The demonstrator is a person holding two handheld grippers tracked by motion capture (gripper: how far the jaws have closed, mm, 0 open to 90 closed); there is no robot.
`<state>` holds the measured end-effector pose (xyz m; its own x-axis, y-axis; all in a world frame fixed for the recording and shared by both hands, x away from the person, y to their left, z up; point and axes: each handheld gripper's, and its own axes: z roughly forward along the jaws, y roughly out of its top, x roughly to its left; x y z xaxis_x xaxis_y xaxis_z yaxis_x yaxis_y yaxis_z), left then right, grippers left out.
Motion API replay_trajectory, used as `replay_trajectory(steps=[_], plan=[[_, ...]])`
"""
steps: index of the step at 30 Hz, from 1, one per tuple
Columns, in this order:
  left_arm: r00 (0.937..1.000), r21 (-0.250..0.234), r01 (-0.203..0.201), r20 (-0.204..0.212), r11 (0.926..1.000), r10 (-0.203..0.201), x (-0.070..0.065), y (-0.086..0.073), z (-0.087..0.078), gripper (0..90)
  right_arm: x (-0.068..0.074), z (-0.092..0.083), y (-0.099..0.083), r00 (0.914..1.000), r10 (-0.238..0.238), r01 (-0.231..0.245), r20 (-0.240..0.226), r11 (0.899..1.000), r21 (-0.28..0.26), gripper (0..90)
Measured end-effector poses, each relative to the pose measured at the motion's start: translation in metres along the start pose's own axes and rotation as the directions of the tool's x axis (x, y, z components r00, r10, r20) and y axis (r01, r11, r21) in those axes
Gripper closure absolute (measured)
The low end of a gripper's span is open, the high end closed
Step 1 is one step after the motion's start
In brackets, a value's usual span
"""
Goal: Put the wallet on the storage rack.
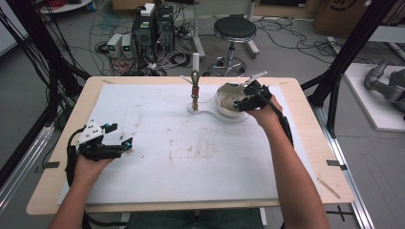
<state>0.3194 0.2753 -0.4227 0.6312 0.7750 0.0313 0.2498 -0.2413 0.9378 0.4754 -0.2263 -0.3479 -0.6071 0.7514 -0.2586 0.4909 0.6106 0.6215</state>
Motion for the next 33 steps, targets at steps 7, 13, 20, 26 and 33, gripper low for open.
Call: replay_trajectory(steps=[7, 13, 20, 26, 33], plan=[[1.0, -0.004, 0.001, -0.002, 1.0, -0.001, -0.001, 0.002, 0.0, 17.3, -0.002, -0.021, -0.009, 0.9995, 0.021, -0.022, -0.025, 1.0, -0.016, 21.0], [1.0, -0.003, -0.005, 0.001, 1.0, 0.005, -0.002, 0.002, 0.0, 17.3, 0.005, -0.051, -0.017, 0.9989, 0.009, -0.015, -0.045, 0.991, -0.13, 20.9], [1.0, -0.007, -0.002, 0.002, 1.0, 0.002, -0.003, 0.003, 0.0, 17.3, 0.01, -0.069, -0.04, 0.997, 0.034, -0.049, -0.07, 0.975, -0.217, 20.9], [1.0, -0.005, -0.004, 0.004, 1.0, 0.004, -0.003, 0.003, 0.001, 17.3, 0.014, -0.08, -0.062, 0.995, 0.053, -0.074, -0.085, 0.96, -0.269, 20.9], [0.9999, -0.008, -0.006, 0.009, 1.0, 0.006, -0.003, 0.002, 0.001, 17.3, 0.019, -0.083, -0.084, 0.9886, 0.077, -0.114, -0.129, 0.945, -0.307, 20.9]])
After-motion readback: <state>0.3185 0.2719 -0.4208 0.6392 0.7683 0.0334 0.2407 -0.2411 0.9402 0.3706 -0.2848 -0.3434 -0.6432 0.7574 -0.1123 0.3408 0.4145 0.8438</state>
